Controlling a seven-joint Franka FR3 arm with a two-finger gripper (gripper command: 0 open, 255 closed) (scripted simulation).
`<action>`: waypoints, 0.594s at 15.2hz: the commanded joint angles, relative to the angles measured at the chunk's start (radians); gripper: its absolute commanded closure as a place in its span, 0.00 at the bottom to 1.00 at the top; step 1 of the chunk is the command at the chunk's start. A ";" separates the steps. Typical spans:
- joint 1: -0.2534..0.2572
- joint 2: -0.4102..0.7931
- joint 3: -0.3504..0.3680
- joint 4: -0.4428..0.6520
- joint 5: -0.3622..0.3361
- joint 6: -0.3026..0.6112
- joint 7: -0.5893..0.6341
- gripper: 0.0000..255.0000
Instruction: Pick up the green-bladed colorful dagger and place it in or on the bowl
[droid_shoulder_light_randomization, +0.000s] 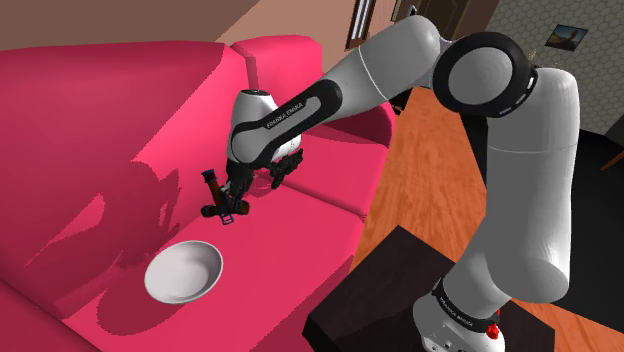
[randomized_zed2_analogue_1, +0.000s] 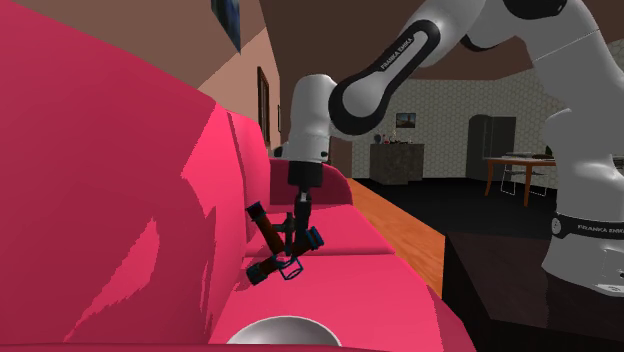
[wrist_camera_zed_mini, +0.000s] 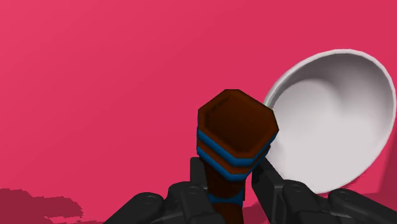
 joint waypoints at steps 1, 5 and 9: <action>0.031 -0.001 0.005 -0.007 -0.007 0.010 0.040 1.00; 0.107 0.014 0.012 -0.005 -0.028 0.034 0.136 1.00; 0.186 0.040 0.015 0.016 -0.052 0.048 0.233 1.00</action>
